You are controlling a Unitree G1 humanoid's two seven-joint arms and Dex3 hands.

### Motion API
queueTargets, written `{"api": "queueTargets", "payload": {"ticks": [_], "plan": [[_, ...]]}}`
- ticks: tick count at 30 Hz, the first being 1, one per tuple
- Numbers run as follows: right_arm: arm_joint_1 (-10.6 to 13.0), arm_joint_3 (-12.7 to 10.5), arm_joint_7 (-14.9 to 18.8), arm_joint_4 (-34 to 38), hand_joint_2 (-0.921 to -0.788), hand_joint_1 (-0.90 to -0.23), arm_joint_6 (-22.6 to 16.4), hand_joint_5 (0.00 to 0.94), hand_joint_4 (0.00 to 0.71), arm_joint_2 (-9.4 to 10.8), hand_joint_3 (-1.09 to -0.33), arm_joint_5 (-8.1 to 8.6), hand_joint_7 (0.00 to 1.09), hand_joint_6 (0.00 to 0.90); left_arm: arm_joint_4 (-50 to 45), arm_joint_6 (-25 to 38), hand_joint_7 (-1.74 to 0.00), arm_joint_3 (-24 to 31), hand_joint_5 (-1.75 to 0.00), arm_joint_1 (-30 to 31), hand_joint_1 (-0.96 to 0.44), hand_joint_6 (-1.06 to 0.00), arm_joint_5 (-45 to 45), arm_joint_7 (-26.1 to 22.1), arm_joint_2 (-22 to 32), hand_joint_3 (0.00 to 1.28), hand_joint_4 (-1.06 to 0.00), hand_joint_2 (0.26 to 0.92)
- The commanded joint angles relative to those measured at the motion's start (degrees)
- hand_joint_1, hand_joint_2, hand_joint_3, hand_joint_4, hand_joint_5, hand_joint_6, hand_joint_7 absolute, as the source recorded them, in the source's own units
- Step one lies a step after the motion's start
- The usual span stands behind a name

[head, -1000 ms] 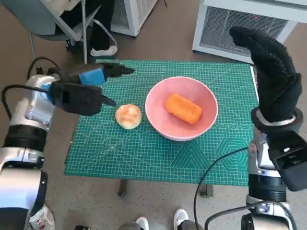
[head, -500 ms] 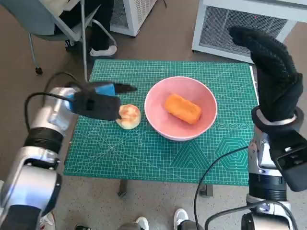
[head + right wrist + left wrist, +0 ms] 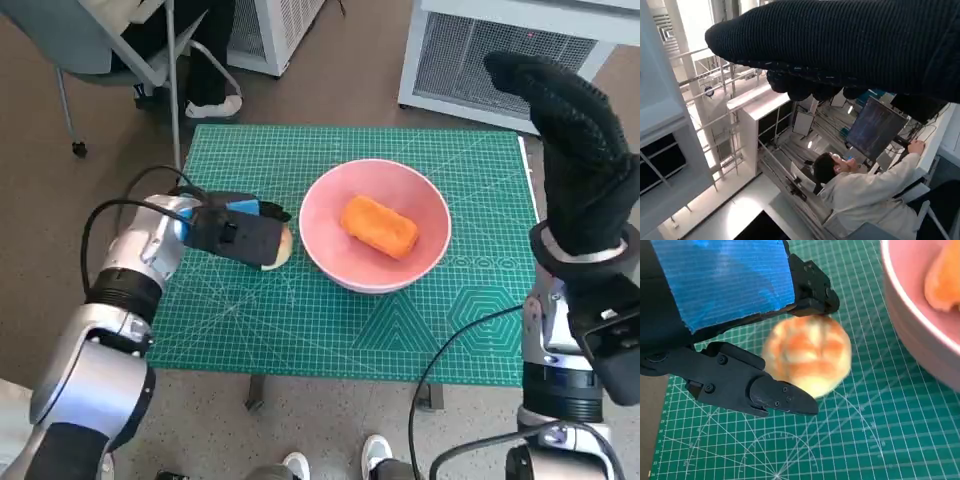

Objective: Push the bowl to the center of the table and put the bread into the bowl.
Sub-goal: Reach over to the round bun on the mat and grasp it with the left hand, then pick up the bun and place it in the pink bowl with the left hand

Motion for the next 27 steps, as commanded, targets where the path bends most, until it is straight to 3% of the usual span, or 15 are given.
{"api": "queueTargets", "payload": {"ticks": [1, 4, 5, 8, 11, 21, 27], "plan": [[1.6, -0.1, -0.7, -0.7, -0.921, -0.598, 0.8, 0.0, 0.295, -0.2, -0.75, -1.19, 0.61, 0.001, 0.9, -1.8, -0.18, -0.7, -0.13, 0.5, -0.23, -0.6, 0.3, -0.3, -0.4, 0.0, -0.6, 0.856], [1.8, -0.1, -1.1, -1.0, -0.921, -0.598, 0.8, 0.0, 0.295, -0.1, -0.75, -1.57, 0.61, 0.001, 0.7, -4.1, -0.33, -0.5, -0.2, 0.9, -0.15, -0.67, 0.1, 0.7, 0.3, 0.0, -0.71, 0.865], [1.9, -0.1, -1.2, -1.1, -0.921, -0.599, 0.8, 0.0, 0.295, -0.1, -0.75, -1.67, 0.61, 0.001, 0.7, -4.8, -0.65, -0.3, -0.54, 0.9, -0.09, -0.66, 0.0, 1.0, 0.6, 0.03, -0.68, 0.885], [2.1, -0.2, -1.4, -1.2, -0.921, -0.6, 0.8, 0.0, 0.295, -0.1, -0.75, -1.8, 0.61, 0.001, 0.5, -6.8, -1.04, 0.5, -0.95, 0.2, -0.03, -0.63, -0.6, 1.8, 1.7, 0.07, -0.65, 0.909], [2.2, -0.2, -1.5, -1.3, -0.921, -0.6, 0.8, 0.001, 0.295, -0.1, -0.75, -1.88, 0.61, 0.001, 0.4, -8.0, -1.14, 2.4, -1.05, -0.9, -0.01, -0.65, -2.1, 1.7, 3.0, 0.05, -0.69, 0.917], [2.5, -0.4, -1.7, -1.4, -0.921, -0.6, 0.9, 0.001, 0.295, 0.0, -0.75, -1.86, 0.61, 0.0, -3.8, -11.7, -1.18, 12.5, -1.09, -6.7, 0.0, -0.65, -12.3, -1.9, 7.7, 0.04, -0.72, 0.92], [2.6, -0.5, -1.7, -1.2, -0.921, -0.601, 0.8, 0.0, 0.295, 0.1, -0.748, -1.54, 0.61, 0.0, -10.7, -12.7, -1.19, 16.5, -1.05, -9.3, 0.0, -0.67, -15.1, 1.2, 8.8, 0.03, -0.74, 0.92]]}}
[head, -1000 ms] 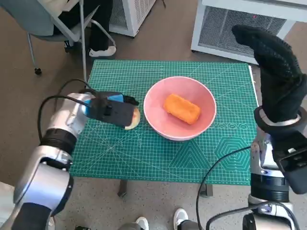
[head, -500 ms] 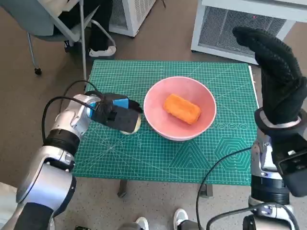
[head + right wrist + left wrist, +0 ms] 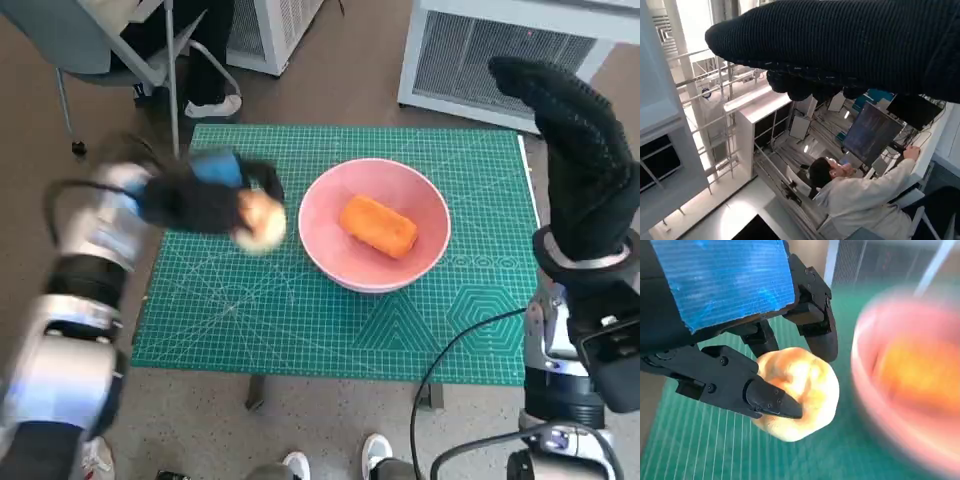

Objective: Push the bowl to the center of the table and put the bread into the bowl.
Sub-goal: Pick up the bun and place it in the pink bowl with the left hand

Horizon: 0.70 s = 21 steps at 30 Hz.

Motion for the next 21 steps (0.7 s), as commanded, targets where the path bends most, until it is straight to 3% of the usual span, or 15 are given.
{"api": "queueTargets", "payload": {"ticks": [1, 11, 18, 21], "plan": [[1.3, 0.0, -0.3, 0.2, -0.921, -0.601, 0.6, 0.0, 0.295, 0.1, -0.748, 0.19, 0.61, 0.0, -6.7, -1.8, -1.19, 3.4, -1.05, -3.7, 0.0, -0.67, -3.5, 2.2, 0.5, 0.03, -0.74, 0.92], [0.9, 0.2, -0.7, 0.4, -0.921, -0.598, 0.9, 0.0, 0.295, 0.4, -0.747, -0.23, 0.61, 0.0, -17.4, -3.8, -1.15, 2.9, -1.12, -2.3, 0.0, -0.71, -5.8, 4.8, -5.2, 0.04, -0.68, 0.92], [0.8, 0.7, -1.2, -0.2, -0.921, -0.6, 1.2, 0.0, 0.295, 0.9, -0.747, -0.74, 0.61, 0.0, -14.4, -7.0, -1.16, -2.4, -1.1, -2.0, 0.0, -0.69, -0.5, 7.2, -9.4, 0.04, -0.69, 0.92], [0.8, 0.9, -1.2, -0.4, -0.921, -0.605, 1.4, 0.0, 0.295, 1.0, -0.746, -0.8, 0.61, 0.0, -11.9, -7.7, -1.2, -4.7, -1.13, -2.1, 0.0, -0.67, 2.4, 8.9, -10.9, 0.06, -0.65, 0.921]]}}
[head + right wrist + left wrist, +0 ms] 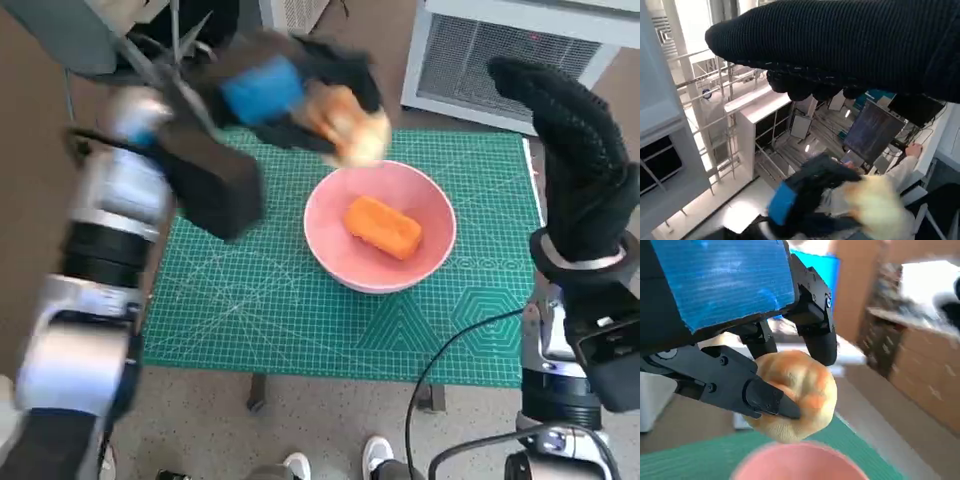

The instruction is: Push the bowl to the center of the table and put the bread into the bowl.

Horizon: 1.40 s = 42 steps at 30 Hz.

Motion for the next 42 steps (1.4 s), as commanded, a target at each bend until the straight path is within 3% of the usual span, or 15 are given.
{"api": "queueTargets", "payload": {"ticks": [1, 9, 11, 12, 14, 16, 18, 20, 22, 28, 33, 42], "plan": [[0.8, 0.5, -0.4, -0.3, -0.921, -0.605, 0.8, 0.001, 0.295, 0.5, -0.746, -0.38, 0.61, 0.001, 4.5, -0.9, -1.2, -3.9, -1.14, 0.7, 0.0, -0.67, 4.8, 2.9, -2.2, 0.07, -0.64, 0.92], [1.1, 0.4, 0.2, -0.3, -0.921, -0.61, 0.9, 0.0, 0.295, -0.1, -0.745, 0.38, 0.61, 0.001, 12.0, 1.3, -1.26, -8.2, -1.24, 0.7, 0.0, -0.58, 8.8, 2.8, -5.7, 0.14, -0.57, 0.921], [1.3, 0.3, 0.3, -0.4, -0.921, -0.61, 1.0, 0.0, 0.295, -0.2, -0.745, 0.54, 0.61, 0.001, 13.2, 3.2, -1.36, -9.3, -1.35, 0.8, 0.0, -0.5, 9.5, 0.7, -6.5, 0.23, -0.44, 0.921], [1.3, 0.3, 0.4, -0.5, -0.921, -0.61, 1.0, 0.0, 0.295, -0.3, -0.745, 0.59, 0.61, 0.001, 13.6, 4.0, -1.25, -9.7, -1.21, 0.9, -0.01, -0.44, 9.7, -0.3, -6.8, 0.23, -0.39, 0.904], [1.6, 0.2, 0.4, -1.0, -0.921, -0.607, 1.2, 0.0, 0.295, -0.4, -0.745, 0.69, 0.61, 0.001, 14.1, 6.0, -0.77, -11.0, -0.6, 1.0, -0.04, -0.37, 10.3, -3.3, -7.2, 0.16, -0.33, 0.891], [1.8, 0.2, 0.3, -1.4, -0.921, -0.605, 1.3, 0.0, 0.295, -0.5, -0.745, 0.68, 0.61, 0.001, 14.2, 8.2, -0.52, -11.7, -0.31, 1.0, -0.06, -0.35, 10.5, -6.0, -7.6, 0.1, -0.29, 0.898], [2.0, 0.1, 0.2, -1.8, -0.921, -0.601, 1.5, 0.0, 0.295, -0.6, -0.746, 0.71, 0.61, 0.001, 13.8, 10.2, -0.33, -11.7, -0.13, 1.1, -0.11, -0.33, 10.2, -8.3, -7.9, 0.05, -0.24, 0.899], [2.1, 0.1, 0.2, -2.1, -0.921, -0.599, 1.6, 0.0, 0.295, -0.6, -0.746, 0.67, 0.61, 0.001, 13.1, 11.4, -0.25, -11.3, -0.06, 1.2, -0.16, -0.31, 9.5, -10.2, -8.0, 0.03, -0.2, 0.899], [2.2, 0.1, 0.0, -2.3, -0.921, -0.597, 1.6, 0.0, 0.295, -0.5, -0.747, 0.53, 0.61, 0.001, 12.2, 11.6, -0.2, -10.6, -0.03, 1.7, -0.2, -0.3, 8.6, -11.1, -7.6, 0.02, -0.17, 0.9], [2.0, 0.0, -0.2, -2.3, -0.921, -0.591, 1.7, 0.0, 0.295, -0.6, -0.747, 0.12, 0.61, 0.001, 9.3, 7.3, -0.12, -7.5, 0.0, 4.1, -0.34, -0.24, 5.9, -7.7, -5.8, 0.01, -0.09, 0.909], [1.6, -0.1, -0.4, -2.3, -0.921, -0.586, 1.8, 0.0, 0.295, -0.7, -0.747, -0.1, 0.61, 0.001, 8.2, 3.8, -0.1, -1.5, 0.0, 4.4, -0.45, -0.21, -1.7, -9.1, -5.0, 0.02, -0.06, 0.919], [0.8, -0.2, -1.0, -2.8, -0.921, -0.583, 2.4, 0.001, 0.296, -0.7, -0.747, -0.78, 0.61, 0.003, 3.4, -2.1, -0.12, 10.4, -0.04, 5.0, -0.52, -0.27, -17.3, -10.4, -3.9, 0.07, -0.14, 0.921]]}}
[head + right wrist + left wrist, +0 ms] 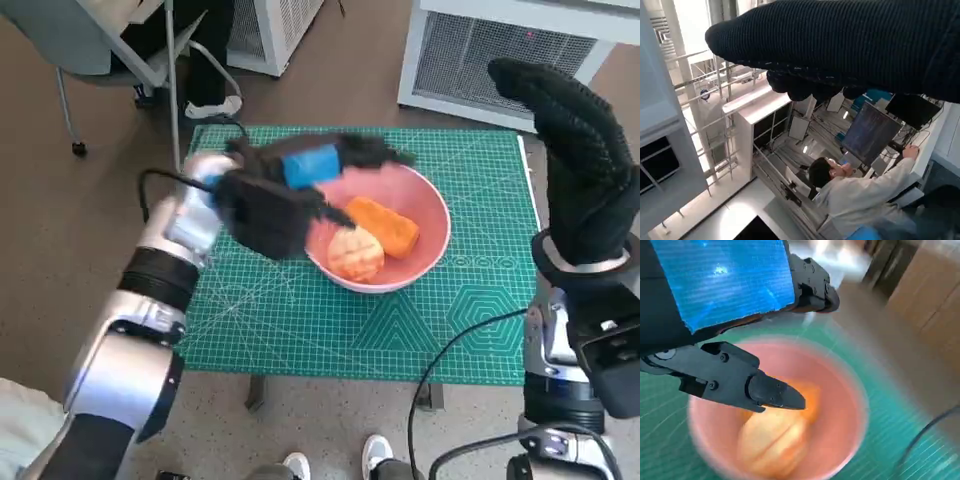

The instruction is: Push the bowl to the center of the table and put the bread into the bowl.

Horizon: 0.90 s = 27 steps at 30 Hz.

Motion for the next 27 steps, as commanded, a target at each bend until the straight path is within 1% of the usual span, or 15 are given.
{"api": "queueTargets", "payload": {"ticks": [1, 2, 5, 6, 7, 9, 12, 17, 22, 27], "plan": [[-0.3, -0.1, -0.8, -0.3, -0.921, -0.583, 1.1, 0.001, 0.296, -0.4, -0.747, -0.79, 0.61, 0.003, -4.7, -3.7, -0.13, 8.3, -0.04, 0.9, -0.51, -0.28, -10.5, 0.0, 1.0, 0.07, -0.15, 0.921], [-0.4, -0.1, -0.8, -0.3, -0.921, -0.583, 1.2, 0.001, 0.296, -0.4, -0.747, -0.81, 0.61, 0.004, -5.4, -4.1, -0.15, 9.9, -0.05, 1.2, -0.52, -0.33, -12.5, 0.4, 0.9, 0.09, -0.21, 0.921], [-0.9, -0.1, -1.1, -0.7, -0.921, -0.583, 1.7, 0.001, 0.296, -0.5, -0.746, -0.89, 0.61, 0.005, -9.3, -4.2, -0.19, 14.7, -0.07, 2.9, -0.52, -0.41, -18.9, 2.6, -1.1, 0.12, -0.31, 0.921], [-1.1, -0.1, -1.2, -0.8, -0.921, -0.584, 1.9, 0.001, 0.297, -0.5, -0.746, -0.93, 0.61, 0.005, -10.5, -4.0, -0.21, 15.7, -0.07, 3.4, -0.51, -0.42, -20.3, 3.2, -1.7, 0.13, -0.33, 0.921], [-1.4, 0.0, -1.3, -1.0, -0.921, -0.586, 2.2, 0.001, 0.297, -0.5, -0.746, -0.99, 0.61, 0.006, -12.6, -3.9, -0.27, 16.8, -0.06, 4.4, -0.51, -0.43, -21.8, 4.7, -2.8, 0.15, -0.37, 0.921], [-1.8, 0.2, -1.4, -1.2, -0.921, -0.59, 2.6, 0.001, 0.296, -0.4, -0.744, -1.08, 0.61, 0.007, -15.7, -3.7, -0.42, 18.1, -0.05, 6.1, -0.5, -0.39, -23.7, 6.9, -4.3, 0.2, -0.42, 0.921], [-2.6, 0.4, -1.5, -1.0, -0.921, -0.589, 3.1, 0.0, 0.296, -0.3, -0.743, -1.07, 0.6, 0.008, -19.3, -3.0, -0.54, 19.0, -0.04, 8.1, -0.5, -0.32, -24.8, 9.8, -5.8, 0.25, -0.44, 0.921], [-4.3, 0.7, -1.6, 0.1, -0.921, -0.58, 3.4, 0.001, 0.297, 0.0, -0.743, -1.03, 0.6, 0.01, -24.8, -1.3, -0.58, 19.4, -0.02, 11.9, -0.49, -0.27, -25.4, 12.7, -7.2, 0.28, -0.44, 0.921], [-5.9, 0.9, -1.6, 1.3, -0.921, -0.575, 3.6, 0.002, 0.3, 0.3, -0.737, -0.87, 0.6, 0.018, -27.8, 0.1, -0.59, 19.6, -0.01, 14.5, -0.49, -0.24, -27.7, 13.4, -9.5, 0.29, -0.42, 0.921], [-6.7, 1.3, -1.7, 2.1, -0.921, -0.574, 3.5, 0.002, 0.301, 0.9, -0.726, -0.83, 0.6, 0.034, -28.9, 1.3, -0.59, 19.6, -0.01, 16.2, -0.5, -0.22, -29.9, 12.9, -11.5, 0.29, -0.42, 0.921]]}}
